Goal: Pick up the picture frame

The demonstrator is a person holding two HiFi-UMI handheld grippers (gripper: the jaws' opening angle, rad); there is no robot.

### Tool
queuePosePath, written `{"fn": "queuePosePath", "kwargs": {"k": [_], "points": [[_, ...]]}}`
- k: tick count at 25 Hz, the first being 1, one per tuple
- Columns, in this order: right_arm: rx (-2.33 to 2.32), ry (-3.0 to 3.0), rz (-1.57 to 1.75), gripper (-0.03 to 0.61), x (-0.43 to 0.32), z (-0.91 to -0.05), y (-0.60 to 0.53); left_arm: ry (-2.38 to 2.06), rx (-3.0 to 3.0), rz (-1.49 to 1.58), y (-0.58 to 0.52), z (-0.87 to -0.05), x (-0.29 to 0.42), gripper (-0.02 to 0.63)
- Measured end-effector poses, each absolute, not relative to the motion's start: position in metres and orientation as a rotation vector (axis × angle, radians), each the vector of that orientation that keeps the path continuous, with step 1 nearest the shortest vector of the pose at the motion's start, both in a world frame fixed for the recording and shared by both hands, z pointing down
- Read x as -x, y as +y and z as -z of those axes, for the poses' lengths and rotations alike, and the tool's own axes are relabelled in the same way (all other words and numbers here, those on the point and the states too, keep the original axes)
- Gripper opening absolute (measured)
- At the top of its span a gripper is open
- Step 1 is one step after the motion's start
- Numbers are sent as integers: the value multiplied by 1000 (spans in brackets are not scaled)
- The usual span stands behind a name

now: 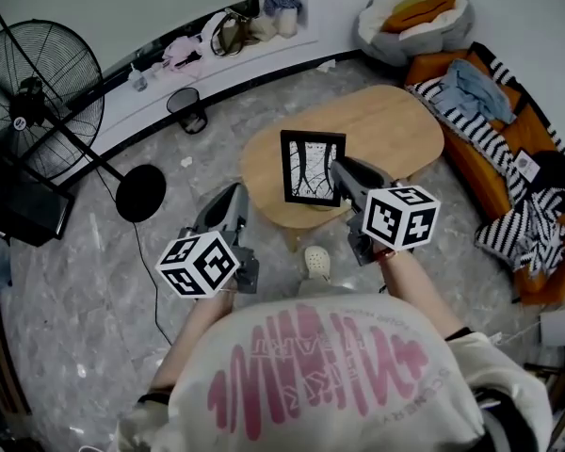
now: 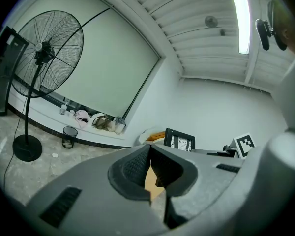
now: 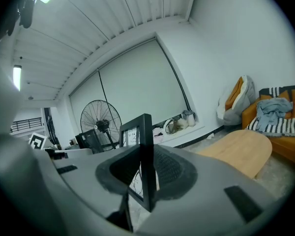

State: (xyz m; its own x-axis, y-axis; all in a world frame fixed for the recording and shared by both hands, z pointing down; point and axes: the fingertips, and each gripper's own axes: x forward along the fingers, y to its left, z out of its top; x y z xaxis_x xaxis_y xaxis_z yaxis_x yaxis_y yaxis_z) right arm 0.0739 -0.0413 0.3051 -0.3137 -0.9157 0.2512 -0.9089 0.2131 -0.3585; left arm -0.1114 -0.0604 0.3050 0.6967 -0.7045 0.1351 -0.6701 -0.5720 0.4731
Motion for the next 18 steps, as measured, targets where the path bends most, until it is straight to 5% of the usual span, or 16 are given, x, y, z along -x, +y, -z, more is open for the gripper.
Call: {"fn": "queuePosePath", "kwargs": {"k": [18], "points": [[1839,2474,743,90,-79,-323,-71,-1068,-2357,81,-90,-323,106,5]]}}
